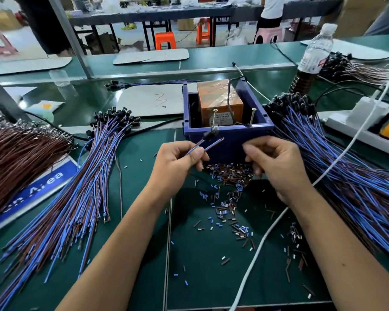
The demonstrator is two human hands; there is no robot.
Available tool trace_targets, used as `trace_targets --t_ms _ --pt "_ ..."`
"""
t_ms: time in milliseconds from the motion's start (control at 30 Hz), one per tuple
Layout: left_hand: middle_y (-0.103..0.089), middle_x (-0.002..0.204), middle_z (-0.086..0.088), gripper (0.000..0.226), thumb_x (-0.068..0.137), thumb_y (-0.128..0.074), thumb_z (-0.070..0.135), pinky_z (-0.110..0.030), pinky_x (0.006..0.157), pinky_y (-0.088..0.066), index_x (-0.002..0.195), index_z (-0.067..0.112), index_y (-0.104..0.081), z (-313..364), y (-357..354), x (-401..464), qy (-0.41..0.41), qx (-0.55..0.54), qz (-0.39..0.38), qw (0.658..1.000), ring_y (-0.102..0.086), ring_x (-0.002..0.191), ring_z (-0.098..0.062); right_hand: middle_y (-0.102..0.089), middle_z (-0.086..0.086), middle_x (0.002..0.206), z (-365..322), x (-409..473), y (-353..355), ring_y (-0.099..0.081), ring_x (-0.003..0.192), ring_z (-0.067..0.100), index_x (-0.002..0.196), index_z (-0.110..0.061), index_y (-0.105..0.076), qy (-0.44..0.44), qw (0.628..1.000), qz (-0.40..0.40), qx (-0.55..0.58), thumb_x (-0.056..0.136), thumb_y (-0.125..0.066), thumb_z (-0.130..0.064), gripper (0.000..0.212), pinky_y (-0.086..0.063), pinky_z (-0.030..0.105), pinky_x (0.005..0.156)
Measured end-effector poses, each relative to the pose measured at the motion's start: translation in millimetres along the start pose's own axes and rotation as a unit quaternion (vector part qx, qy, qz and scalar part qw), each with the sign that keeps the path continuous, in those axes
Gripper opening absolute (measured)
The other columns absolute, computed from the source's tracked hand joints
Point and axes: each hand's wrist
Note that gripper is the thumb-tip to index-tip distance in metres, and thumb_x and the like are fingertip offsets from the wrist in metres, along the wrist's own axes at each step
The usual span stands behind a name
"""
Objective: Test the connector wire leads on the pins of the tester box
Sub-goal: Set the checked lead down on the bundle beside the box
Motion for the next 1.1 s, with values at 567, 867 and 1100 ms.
trace_targets --t_ms 567,867,1100 --pt "-0.071 0.070 -0.008 0.023 0.094 -0.063 0.023 -0.013 0.042 -0.029 0.077 0.021 -0.077 -3 -17 -5 0.012 -0.066 -0.059 0.996 -0.037 0.042 -0.005 -0.071 0.023 0.074 -5 -21 -49 -0.045 0.044 0.013 0.086 -0.019 -0.081 0.013 0.993 -0.035 0.112 0.084 -0.081 -0.028 0.009 -0.036 0.022 0.040" --pt "-0.077 0.081 -0.001 0.011 0.101 -0.067 0.019 -0.036 0.056 -0.050 0.100 0.016 -0.077 -3 -24 -6 -0.144 0.021 0.180 0.973 -0.061 0.059 -0.022 -0.077 0.014 0.101 -11 -13 -36 -0.053 0.046 0.017 0.096 -0.012 -0.059 0.041 0.987 0.021 0.154 0.107 -0.057 -0.016 0.012 -0.040 0.023 0.041" --pt "-0.076 0.076 -0.001 0.018 0.101 -0.066 0.009 -0.014 0.062 -0.044 0.115 0.016 -0.074 -7 -23 -1 -0.127 -0.018 0.230 0.965 -0.059 0.057 -0.001 -0.076 0.010 0.080 -7 -11 -28 -0.052 0.046 0.019 0.101 -0.013 -0.067 0.103 0.981 0.156 0.054 0.102 -0.066 -0.012 0.002 -0.045 0.025 0.047"
Point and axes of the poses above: each hand's wrist, its own x-axis towards the middle knuckle, its own y-axis out of the back of the hand, z = x × y
